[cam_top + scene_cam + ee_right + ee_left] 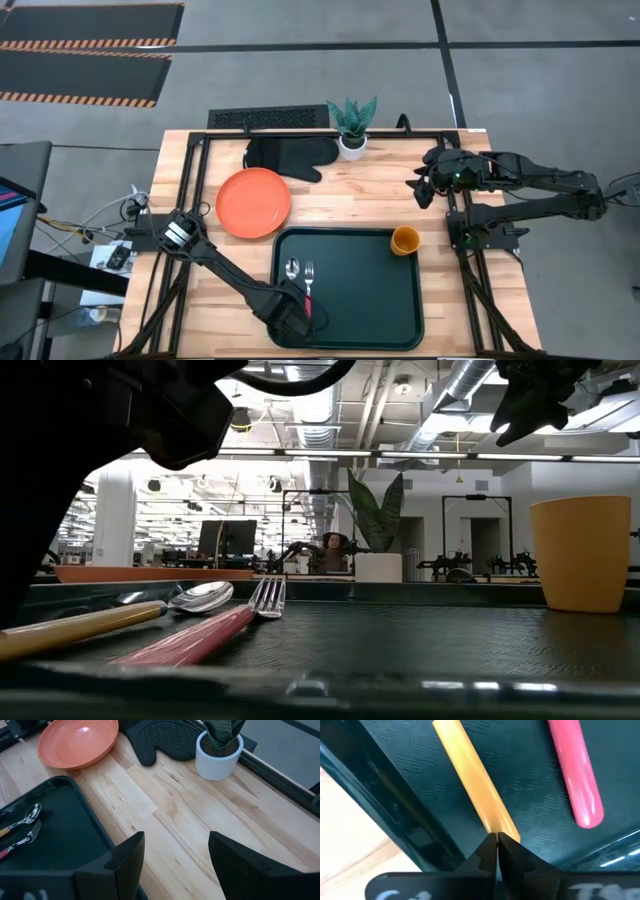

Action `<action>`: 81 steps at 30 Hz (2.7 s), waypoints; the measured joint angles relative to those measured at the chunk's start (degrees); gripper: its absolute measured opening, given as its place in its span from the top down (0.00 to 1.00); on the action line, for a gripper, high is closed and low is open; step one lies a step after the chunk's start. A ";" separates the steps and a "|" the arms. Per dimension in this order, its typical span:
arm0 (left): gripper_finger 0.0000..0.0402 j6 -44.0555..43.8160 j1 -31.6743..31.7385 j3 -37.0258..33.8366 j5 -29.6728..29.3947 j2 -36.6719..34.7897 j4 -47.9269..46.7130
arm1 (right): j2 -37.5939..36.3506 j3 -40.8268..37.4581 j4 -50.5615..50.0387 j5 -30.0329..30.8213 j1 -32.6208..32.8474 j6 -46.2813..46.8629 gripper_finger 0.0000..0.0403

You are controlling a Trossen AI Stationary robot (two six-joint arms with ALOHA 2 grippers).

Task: Pick and place plate/cup/fork/spoon on tray
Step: Put the yellow spoon on the black tray to the left of the pink fork, then put the orange plate on the black tray to the right of the pink fork

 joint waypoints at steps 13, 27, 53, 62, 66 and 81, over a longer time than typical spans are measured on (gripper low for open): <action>1.00 -1.45 0.02 0.00 -0.87 0.00 1.29 | 0.00 0.00 -0.02 0.00 0.00 0.02 0.39; 0.95 -4.91 2.36 -0.02 -21.22 -19.16 -16.59 | 0.00 0.00 0.69 0.00 0.00 0.20 0.39; 0.48 51.08 67.23 -48.86 -15.90 -64.00 -2.82 | 5.79 -0.02 3.23 0.02 -0.52 1.13 0.39; 0.48 63.93 77.14 -52.02 -16.66 -54.64 4.07 | 8.68 -0.02 3.09 -0.09 -2.03 2.12 0.39; 0.48 67.98 80.34 -52.02 -16.30 -48.43 5.03 | 9.07 -0.02 3.02 -0.12 -2.34 2.06 0.39; 0.94 71.78 82.07 -51.21 -4.77 -34.83 7.38 | 9.03 -0.02 2.97 -0.11 -2.32 1.65 0.39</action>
